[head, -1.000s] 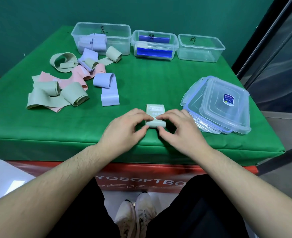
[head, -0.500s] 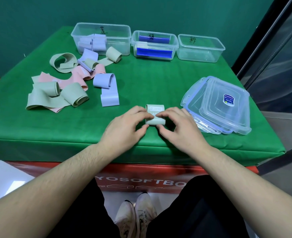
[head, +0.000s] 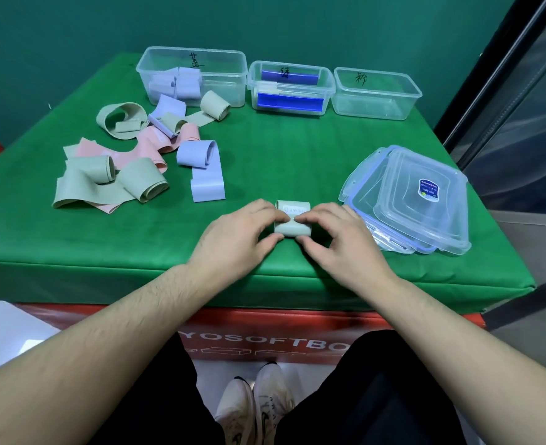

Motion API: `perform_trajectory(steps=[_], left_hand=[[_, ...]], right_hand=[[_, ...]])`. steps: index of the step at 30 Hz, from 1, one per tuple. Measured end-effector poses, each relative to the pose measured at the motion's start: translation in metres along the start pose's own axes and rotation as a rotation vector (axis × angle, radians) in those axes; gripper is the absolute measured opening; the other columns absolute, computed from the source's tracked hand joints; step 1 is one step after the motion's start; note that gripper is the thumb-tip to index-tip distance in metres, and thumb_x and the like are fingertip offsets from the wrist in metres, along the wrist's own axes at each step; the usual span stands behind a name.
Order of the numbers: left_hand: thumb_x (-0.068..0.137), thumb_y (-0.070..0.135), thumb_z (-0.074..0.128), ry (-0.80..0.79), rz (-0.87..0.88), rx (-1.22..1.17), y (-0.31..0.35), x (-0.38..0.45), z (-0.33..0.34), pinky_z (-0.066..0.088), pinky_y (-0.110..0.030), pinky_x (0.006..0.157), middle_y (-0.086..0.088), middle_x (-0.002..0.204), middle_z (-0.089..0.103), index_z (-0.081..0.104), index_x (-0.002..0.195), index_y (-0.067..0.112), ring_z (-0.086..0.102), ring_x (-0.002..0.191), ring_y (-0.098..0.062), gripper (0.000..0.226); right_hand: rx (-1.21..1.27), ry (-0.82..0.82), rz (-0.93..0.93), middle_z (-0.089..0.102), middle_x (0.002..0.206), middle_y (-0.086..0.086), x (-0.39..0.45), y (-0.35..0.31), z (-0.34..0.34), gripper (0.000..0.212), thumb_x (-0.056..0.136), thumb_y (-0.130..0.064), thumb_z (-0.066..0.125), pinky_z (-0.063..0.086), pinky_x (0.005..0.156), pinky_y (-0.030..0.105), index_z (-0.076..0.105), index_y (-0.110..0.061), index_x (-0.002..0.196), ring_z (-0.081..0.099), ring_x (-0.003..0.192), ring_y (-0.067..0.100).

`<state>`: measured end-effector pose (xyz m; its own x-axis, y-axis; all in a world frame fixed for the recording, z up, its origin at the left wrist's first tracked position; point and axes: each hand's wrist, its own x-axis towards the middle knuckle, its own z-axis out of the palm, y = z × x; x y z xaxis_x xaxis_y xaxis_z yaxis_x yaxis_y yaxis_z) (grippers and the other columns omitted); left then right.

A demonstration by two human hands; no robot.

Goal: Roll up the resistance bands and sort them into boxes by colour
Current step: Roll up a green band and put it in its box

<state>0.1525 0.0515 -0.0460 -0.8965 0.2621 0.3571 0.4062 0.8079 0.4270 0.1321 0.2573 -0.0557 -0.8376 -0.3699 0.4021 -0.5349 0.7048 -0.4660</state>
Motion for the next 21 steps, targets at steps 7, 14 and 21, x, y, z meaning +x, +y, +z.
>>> perform_trajectory(steps=[7, 14, 21], left_hand=[[0.087, 0.033, 0.071, 0.052, 0.058, -0.028, 0.004, -0.024, -0.003, 0.049, -0.026, 0.06, 0.019, 0.11, 0.062, 0.067, 0.11, 0.032, 0.038, 0.074, 0.005, 0.023], [0.088, 0.039, 0.067, 0.033, 0.069, 0.025, 0.006, -0.032, -0.003, 0.045, -0.023, 0.056, 0.02, 0.11, 0.062, 0.066, 0.109, 0.033, 0.037, 0.072, 0.004, 0.022], [0.092, 0.047, 0.053, -0.02, 0.029, 0.06, 0.007, -0.027, -0.004, 0.041, -0.026, 0.057, 0.021, 0.116, 0.048, 0.061, 0.12, 0.036, 0.039, 0.065, -0.005, 0.031]], right_hand=[[0.01, 0.029, -0.055, 0.061, 0.105, -0.014, -0.024, -0.005, -0.003, 0.028, 0.085, -0.036, 0.065, 0.044, 0.086, 0.035, 0.069, -0.027, 0.112, 0.054, 0.094, 0.017], [-0.007, 0.021, -0.05, 0.06, 0.106, -0.015, -0.031, -0.009, -0.004, 0.032, 0.085, -0.042, 0.06, 0.044, 0.086, 0.039, 0.069, -0.029, 0.113, 0.049, 0.093, 0.014], [-0.046, 0.038, -0.072, 0.058, 0.104, -0.016, -0.026, -0.011, -0.002, 0.026, 0.084, -0.041, 0.063, 0.044, 0.084, 0.044, 0.067, -0.031, 0.108, 0.05, 0.094, 0.018]])
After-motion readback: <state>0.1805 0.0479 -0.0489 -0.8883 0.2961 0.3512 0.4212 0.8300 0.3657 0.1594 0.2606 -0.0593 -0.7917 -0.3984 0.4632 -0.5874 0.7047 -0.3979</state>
